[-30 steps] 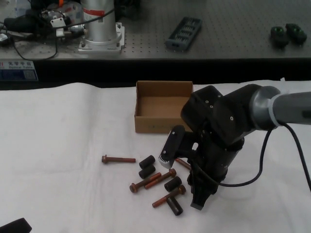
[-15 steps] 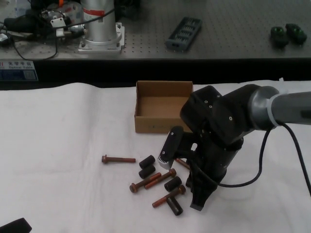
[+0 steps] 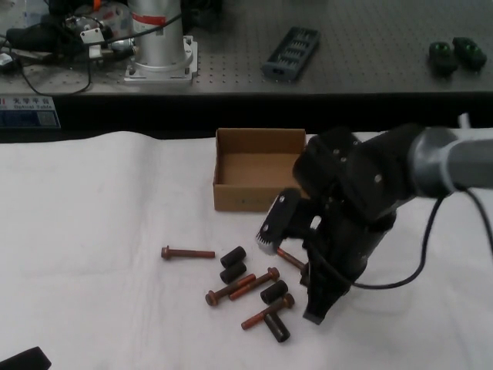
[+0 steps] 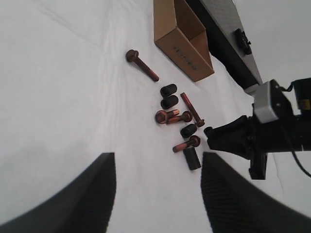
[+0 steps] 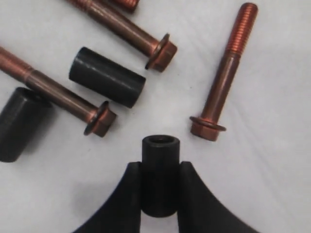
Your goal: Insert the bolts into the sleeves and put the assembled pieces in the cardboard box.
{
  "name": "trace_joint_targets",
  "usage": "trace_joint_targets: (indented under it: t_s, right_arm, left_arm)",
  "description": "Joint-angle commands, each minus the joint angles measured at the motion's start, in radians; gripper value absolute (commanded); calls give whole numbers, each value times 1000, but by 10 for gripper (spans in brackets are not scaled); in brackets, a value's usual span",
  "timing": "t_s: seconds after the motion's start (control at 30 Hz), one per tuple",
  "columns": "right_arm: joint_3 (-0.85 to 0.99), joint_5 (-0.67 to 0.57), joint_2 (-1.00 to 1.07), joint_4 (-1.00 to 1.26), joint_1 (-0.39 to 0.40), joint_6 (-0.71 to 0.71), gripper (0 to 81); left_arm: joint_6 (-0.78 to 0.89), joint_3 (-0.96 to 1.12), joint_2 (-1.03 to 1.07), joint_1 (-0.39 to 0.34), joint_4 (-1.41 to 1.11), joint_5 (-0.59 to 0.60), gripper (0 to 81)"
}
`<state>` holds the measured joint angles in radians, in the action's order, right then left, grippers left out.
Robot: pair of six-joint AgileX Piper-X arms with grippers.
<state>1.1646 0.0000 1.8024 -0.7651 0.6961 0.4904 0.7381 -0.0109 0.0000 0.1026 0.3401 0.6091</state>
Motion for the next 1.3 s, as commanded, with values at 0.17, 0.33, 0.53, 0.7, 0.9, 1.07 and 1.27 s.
trace_joint_targets:
  t_s: [0.17, 0.33, 0.53, 0.7, 0.9, 1.07, 1.27]
  right_arm:
    - [-55, -64, -157, -4, -7, -69, 19]
    - [-185, -84, -289, 24, -7, -137, 19]
    - [-312, -88, -428, 29, -7, -185, 19]
    - [-358, -86, -520, 21, -7, -208, 19]
    - [-361, -86, -587, -9, -7, -229, 19]
    - [-361, -77, -635, -55, -7, -229, 19]
    - [-361, -77, -705, -145, -7, -229, 19]
  left_arm:
    - [-43, 27, 0, 2, -58, -5, 377]
    - [-130, 84, 15, 2, -56, -21, 339]
    - [-135, 173, 239, 2, -66, -136, 339]
    - [-81, 254, 496, -29, -211, -195, 339]
    - [151, 401, 850, -233, -321, -297, 339]
    - [248, 538, 1131, -448, -320, -515, 339]
    - [585, 690, 1368, -562, -320, -671, 335]
